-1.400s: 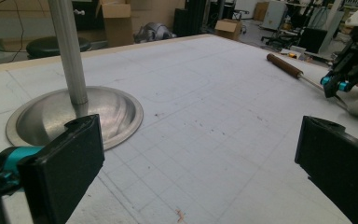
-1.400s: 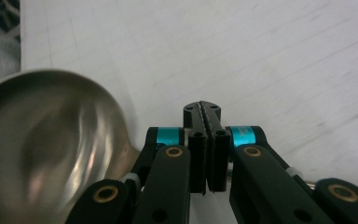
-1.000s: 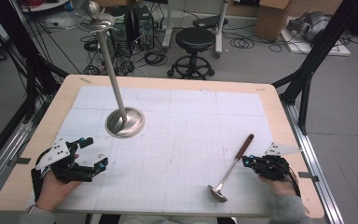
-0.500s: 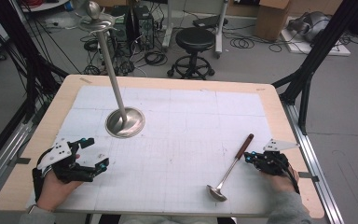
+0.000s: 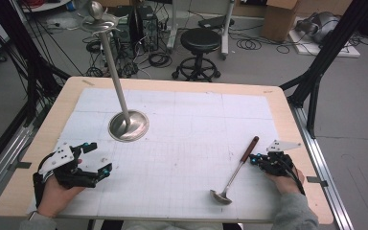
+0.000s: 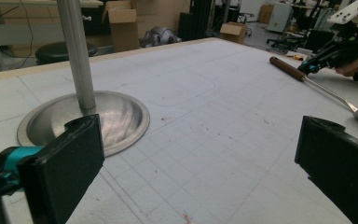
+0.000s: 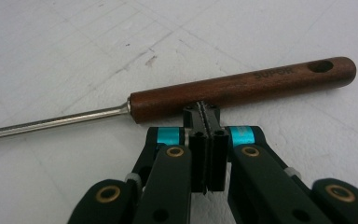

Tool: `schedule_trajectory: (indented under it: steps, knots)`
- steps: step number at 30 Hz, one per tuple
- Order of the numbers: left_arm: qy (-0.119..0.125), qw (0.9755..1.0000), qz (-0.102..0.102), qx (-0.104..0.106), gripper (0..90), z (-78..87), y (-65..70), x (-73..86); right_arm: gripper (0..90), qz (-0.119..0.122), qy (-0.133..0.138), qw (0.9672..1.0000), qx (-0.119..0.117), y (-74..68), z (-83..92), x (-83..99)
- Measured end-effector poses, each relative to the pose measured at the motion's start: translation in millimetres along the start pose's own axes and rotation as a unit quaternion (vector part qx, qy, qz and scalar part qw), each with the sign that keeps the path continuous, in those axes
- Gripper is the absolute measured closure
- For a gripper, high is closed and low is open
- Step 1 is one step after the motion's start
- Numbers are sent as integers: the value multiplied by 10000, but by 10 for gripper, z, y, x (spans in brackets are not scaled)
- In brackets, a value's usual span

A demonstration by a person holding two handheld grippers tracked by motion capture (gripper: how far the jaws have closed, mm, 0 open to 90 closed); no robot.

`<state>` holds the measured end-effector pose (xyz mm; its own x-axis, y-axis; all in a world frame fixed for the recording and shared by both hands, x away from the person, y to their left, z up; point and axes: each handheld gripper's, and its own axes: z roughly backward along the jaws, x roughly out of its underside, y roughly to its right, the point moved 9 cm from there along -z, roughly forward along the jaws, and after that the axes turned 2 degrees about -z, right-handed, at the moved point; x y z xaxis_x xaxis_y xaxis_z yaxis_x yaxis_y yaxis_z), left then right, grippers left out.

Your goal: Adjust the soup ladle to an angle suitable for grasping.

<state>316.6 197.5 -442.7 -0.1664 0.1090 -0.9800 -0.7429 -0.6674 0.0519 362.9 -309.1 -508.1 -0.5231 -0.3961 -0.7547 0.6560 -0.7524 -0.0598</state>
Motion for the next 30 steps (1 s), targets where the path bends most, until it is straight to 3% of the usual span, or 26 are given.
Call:
schedule_trajectory:
  steps: [4, 10, 17, 26, 30]
  knots:
    - [-3, 10000, -2, -33, 17, 22, 3, 8, 900, 129, -65, 9999, 17, -4, -43, -37]
    - [-22, 10000, 19, -66, 17, 46, -8, 23, 900, 40, -36, 9999, -145, -1, -73, -55]
    - [-30, 10000, 17, -56, 17, 35, -7, 26, 900, 222, -95, 9997, -38, -30, -119, -98]
    - [-38, 10000, 12, -54, 17, 41, -7, 26, 900, 35, -80, 9999, -96, -34, -135, -108]
    - [-58, 10000, 17, -69, 17, 41, -8, 33, 900, 91, -57, 9999, -79, -36, -146, -117]
